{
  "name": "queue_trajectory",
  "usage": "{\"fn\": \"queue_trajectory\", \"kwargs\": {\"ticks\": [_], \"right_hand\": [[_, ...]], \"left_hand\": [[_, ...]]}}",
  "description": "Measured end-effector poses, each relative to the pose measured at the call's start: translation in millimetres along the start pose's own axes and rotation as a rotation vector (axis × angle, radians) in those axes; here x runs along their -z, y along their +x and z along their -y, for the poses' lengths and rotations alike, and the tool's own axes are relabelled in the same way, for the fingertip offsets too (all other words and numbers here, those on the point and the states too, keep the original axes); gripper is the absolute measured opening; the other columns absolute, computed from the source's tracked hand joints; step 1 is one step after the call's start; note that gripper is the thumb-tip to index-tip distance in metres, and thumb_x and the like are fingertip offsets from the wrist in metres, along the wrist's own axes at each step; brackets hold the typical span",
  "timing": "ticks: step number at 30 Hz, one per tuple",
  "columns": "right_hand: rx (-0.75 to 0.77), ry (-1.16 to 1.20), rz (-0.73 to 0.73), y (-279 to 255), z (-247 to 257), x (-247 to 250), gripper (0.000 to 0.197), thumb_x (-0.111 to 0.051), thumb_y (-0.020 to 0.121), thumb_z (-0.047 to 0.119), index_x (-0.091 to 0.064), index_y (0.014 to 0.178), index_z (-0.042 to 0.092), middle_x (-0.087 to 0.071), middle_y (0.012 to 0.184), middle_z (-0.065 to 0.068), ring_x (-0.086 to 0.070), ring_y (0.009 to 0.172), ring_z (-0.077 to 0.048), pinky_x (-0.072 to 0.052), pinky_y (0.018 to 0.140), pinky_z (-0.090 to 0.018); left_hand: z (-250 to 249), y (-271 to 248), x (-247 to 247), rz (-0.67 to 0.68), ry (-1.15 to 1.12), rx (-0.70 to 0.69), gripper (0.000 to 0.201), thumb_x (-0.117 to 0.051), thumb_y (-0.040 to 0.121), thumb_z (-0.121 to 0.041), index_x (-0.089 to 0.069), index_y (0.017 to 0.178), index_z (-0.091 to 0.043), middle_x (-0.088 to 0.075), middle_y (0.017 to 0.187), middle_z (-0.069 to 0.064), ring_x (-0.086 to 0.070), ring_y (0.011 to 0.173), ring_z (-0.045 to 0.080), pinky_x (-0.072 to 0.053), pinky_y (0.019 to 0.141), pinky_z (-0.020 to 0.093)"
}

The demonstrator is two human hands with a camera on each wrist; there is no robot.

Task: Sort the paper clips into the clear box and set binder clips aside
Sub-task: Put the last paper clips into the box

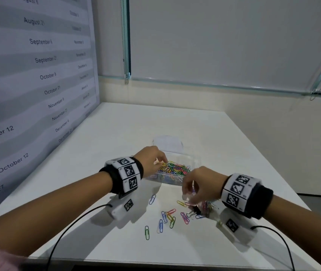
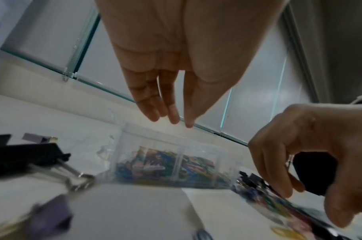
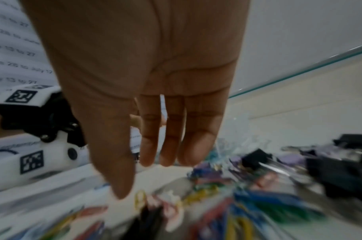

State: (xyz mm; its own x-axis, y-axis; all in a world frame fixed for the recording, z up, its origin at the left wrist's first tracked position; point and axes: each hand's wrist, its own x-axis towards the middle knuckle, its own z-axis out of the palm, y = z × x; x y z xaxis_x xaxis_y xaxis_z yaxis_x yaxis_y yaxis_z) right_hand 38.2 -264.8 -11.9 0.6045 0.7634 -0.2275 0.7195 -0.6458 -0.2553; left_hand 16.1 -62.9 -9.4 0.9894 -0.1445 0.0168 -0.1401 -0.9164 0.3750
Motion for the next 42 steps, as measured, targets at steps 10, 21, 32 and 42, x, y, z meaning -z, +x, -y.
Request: {"fn": "queue_trajectory", "kwargs": {"ticks": [10,21,32,42], "right_hand": [[-0.022,0.032,-0.008,-19.1,-15.2,-17.5,0.025,-0.076,0.069,0.023,-0.073,0.094,0.024,-0.06,0.075,0.012,-0.052,0.064,0.0,-0.033,0.059,-0.001],[-0.106,0.042,-0.087,-28.0,-32.6,-1.5,0.005,-0.07,0.07,0.02,-0.068,0.073,0.023,-0.057,0.061,0.017,-0.053,0.058,0.01,-0.039,0.056,-0.005],[-0.265,-0.103,-0.024,-45.6,-65.9,1.8,0.027,-0.066,0.071,0.016,-0.049,0.058,0.032,-0.056,0.063,0.016,-0.048,0.055,0.003,-0.034,0.054,-0.006],[-0.079,-0.061,0.007,-17.0,-15.5,-16.3,0.051,-0.079,0.064,0.042,-0.06,0.108,0.024,-0.051,0.092,0.012,-0.048,0.085,-0.009,-0.04,0.075,-0.021]], "left_hand": [[1.3,-55.5,-11.8,0.532,0.137,-0.019,0.069,-0.077,0.071,-0.038,-0.044,0.13,-0.028,-0.046,0.117,-0.003,-0.045,0.088,0.009,-0.038,0.07,0.015],[-13.4,-62.1,-29.8,0.509,0.091,-0.078,0.077,-0.078,0.071,-0.037,-0.037,0.134,-0.023,-0.038,0.126,-0.001,-0.045,0.093,0.011,-0.042,0.083,0.027],[-37.5,-44.8,-51.6,0.357,0.035,-0.123,0.037,-0.068,0.08,-0.026,-0.056,0.114,-0.019,-0.053,0.114,0.003,-0.044,0.076,0.012,-0.035,0.073,0.021],[-38.0,-39.8,-56.2,0.303,0.041,-0.105,0.029,-0.062,0.084,-0.016,-0.058,0.112,-0.011,-0.067,0.109,0.006,-0.061,0.098,0.021,-0.038,0.073,0.021]]}}
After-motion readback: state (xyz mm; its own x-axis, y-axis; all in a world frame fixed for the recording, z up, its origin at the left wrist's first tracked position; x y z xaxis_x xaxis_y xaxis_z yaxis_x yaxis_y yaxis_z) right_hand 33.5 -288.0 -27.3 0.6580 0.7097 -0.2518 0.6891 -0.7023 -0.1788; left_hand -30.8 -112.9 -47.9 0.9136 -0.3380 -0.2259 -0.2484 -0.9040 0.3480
